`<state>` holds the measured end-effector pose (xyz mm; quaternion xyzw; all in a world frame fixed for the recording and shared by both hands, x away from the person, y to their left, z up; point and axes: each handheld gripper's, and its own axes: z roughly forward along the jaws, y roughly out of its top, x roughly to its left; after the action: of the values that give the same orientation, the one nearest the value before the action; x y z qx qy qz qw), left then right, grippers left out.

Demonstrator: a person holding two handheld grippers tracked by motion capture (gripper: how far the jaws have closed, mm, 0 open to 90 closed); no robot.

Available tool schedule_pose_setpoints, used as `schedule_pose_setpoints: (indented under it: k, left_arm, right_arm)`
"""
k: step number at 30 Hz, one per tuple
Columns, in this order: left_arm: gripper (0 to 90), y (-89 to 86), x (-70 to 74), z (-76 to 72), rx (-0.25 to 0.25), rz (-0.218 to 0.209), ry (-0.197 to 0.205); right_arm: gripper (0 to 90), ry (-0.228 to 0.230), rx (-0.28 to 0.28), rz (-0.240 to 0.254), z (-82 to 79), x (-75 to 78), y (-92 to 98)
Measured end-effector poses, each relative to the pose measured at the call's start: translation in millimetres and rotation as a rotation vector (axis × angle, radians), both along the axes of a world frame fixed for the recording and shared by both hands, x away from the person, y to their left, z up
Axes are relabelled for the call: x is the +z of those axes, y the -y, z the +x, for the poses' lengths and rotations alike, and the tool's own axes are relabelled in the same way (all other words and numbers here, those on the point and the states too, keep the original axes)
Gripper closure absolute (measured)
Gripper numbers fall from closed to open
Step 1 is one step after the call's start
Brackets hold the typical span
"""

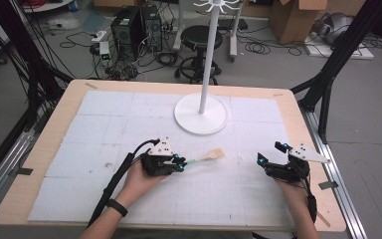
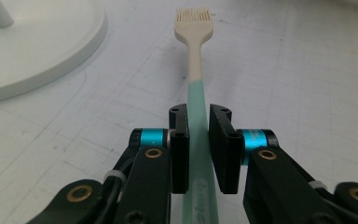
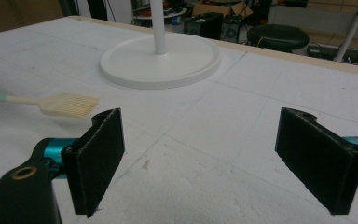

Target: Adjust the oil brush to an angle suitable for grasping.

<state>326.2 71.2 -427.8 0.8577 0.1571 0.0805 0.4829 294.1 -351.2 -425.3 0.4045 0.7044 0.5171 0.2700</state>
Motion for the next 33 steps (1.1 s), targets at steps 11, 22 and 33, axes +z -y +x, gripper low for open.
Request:
schedule_pose_setpoints:
  k: [11,22,33]
  left_arm:
    - [78.8,26.8,14.4,5.9,-0.136,0.023,0.025]
    - [78.8,80.8,6.5,16.5,-0.246,0.037,0.02]
    - [78.7,117.5,-10.2,20.8,-0.338,0.038,0.012]
  right_arm:
    - [15.1,0.036,-0.018,0.03,-4.5,10.4,7.1]
    - [15.3,0.056,-0.038,0.043,-12.0,16.8,15.7]
    - [15.4,0.044,-0.02,0.013,-15.1,16.0,13.0]
